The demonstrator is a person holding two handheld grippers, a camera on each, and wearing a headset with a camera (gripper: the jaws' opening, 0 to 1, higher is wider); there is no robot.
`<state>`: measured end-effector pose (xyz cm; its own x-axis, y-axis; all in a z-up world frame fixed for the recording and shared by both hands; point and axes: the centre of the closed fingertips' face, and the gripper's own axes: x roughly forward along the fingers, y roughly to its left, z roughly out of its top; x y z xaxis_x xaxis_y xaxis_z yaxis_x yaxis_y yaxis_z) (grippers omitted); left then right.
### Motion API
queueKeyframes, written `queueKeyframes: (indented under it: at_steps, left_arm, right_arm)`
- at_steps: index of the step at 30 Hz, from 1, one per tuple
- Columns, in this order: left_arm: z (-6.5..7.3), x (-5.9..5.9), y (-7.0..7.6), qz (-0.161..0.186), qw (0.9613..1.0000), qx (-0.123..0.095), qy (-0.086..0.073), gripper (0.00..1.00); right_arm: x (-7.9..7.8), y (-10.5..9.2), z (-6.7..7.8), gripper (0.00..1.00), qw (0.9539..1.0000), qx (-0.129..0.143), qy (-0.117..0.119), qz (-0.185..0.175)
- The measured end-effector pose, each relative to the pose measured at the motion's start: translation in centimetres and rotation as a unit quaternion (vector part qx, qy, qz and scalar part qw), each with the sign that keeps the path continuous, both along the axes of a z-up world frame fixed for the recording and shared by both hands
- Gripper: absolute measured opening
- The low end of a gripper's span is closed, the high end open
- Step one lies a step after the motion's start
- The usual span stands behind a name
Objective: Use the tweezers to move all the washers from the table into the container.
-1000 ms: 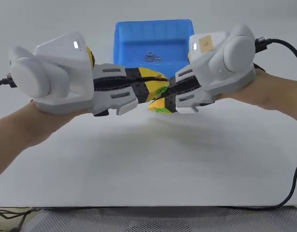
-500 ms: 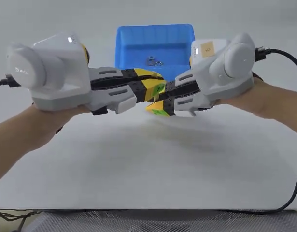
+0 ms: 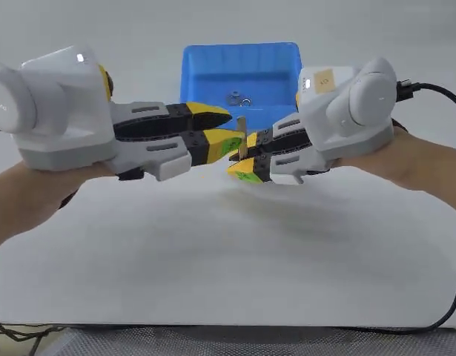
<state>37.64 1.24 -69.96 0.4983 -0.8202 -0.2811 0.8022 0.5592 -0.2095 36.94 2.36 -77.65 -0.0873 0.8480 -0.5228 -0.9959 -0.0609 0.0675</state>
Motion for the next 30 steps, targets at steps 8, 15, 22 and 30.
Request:
queueKeyframes:
  at_steps: [8, 15, 22, 30]
  left_arm:
    - [0.0, -1.3, 2.6, 0.030, 0.9992, 0.022, 0.014, 0.41]
    - [0.1, -2.6, 4.1, 0.041, 0.9984, 0.032, 0.022, 0.53]
    - [-0.1, -3.9, 5.5, 0.061, 0.9970, 0.036, 0.032, 0.65]
    - [-0.6, -4.7, 6.8, 0.052, 0.9962, 0.062, 0.031, 0.69]
  right_arm:
    - [0.3, -0.1, 1.3, 0.10, 0.9999, 0.009, -0.006, -0.010]
    - [0.2, -0.4, 2.3, 0.10, 0.9999, 0.007, -0.012, -0.009]
    - [0.4, -0.5, 3.9, 0.10, 0.9997, 0.011, -0.023, -0.007]
    - [1.5, -1.0, 5.9, 0.10, 0.9992, 0.014, -0.035, -0.015]
